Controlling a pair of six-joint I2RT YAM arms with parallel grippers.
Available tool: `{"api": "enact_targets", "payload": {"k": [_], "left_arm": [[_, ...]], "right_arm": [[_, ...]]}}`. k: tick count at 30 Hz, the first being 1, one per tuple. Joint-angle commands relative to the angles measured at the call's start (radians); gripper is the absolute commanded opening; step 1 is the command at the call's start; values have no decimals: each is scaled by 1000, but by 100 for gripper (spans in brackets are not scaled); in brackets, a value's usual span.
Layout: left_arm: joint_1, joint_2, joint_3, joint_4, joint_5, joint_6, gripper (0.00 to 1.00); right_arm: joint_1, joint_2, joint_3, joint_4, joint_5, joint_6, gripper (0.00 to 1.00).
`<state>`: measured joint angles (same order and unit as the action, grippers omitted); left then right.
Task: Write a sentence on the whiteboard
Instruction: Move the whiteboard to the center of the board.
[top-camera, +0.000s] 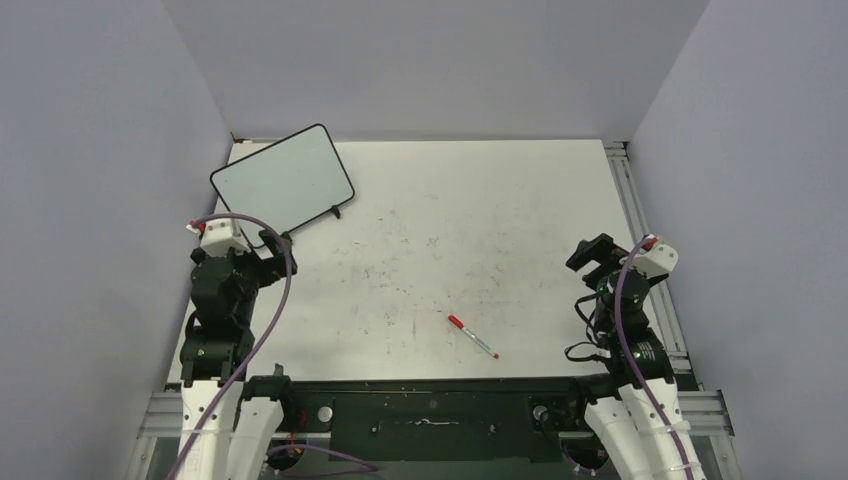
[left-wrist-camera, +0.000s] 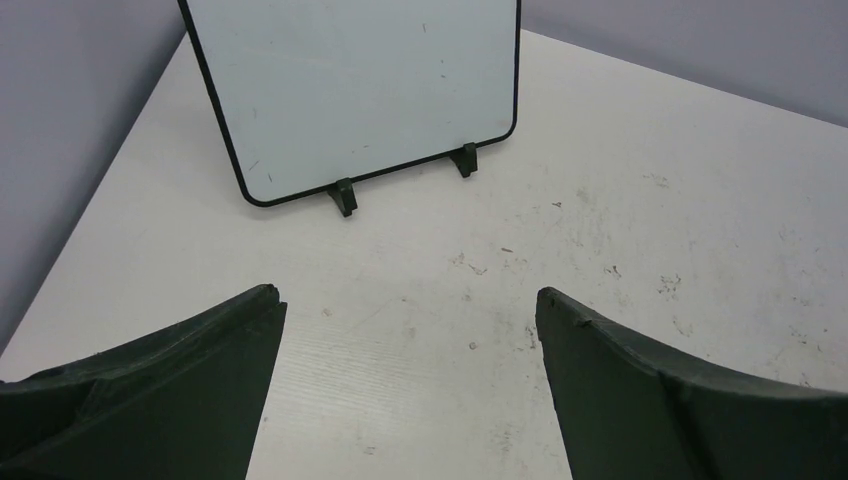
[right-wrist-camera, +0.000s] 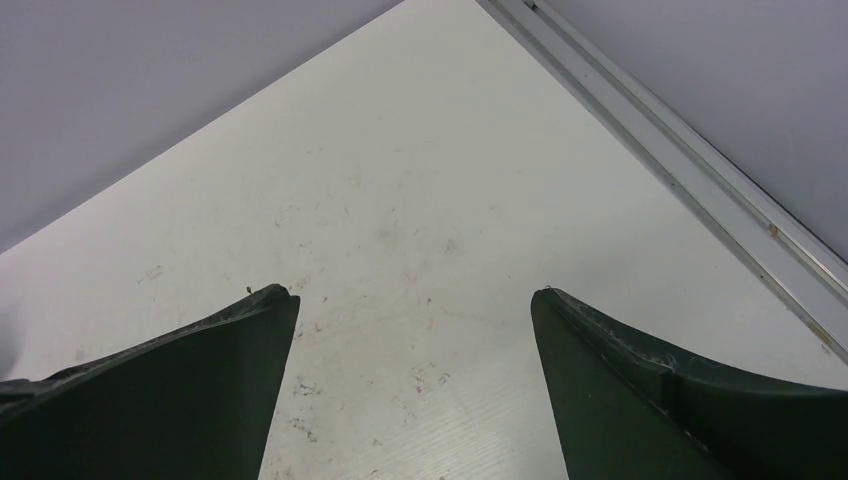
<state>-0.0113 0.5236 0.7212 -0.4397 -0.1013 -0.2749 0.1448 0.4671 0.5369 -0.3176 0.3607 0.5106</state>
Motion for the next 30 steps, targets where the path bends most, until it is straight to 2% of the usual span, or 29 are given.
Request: {"api": "enact_targets", "payload": {"k": [1, 7, 13, 18, 26, 30], "left_arm": [[5, 19, 49, -3, -64, -30, 96], [6, 50, 53, -19, -102, -50, 96], [5, 108, 52, -47, -158, -40, 96], [6, 194, 63, 1, -123, -30, 96], [3, 478, 124, 178, -125, -94, 96], [-12, 614, 159, 245, -187, -121, 97]], "right_arm": [[-1, -12, 49, 5, 8, 9, 90], [-1, -16, 52, 4, -2, 12, 90], [0, -14, 71, 7, -79, 0, 90], [0, -26, 79, -1, -119, 8, 90], [-1, -49, 80, -12, -180, 49, 90], [0, -65, 86, -28, -201, 56, 90]]}}
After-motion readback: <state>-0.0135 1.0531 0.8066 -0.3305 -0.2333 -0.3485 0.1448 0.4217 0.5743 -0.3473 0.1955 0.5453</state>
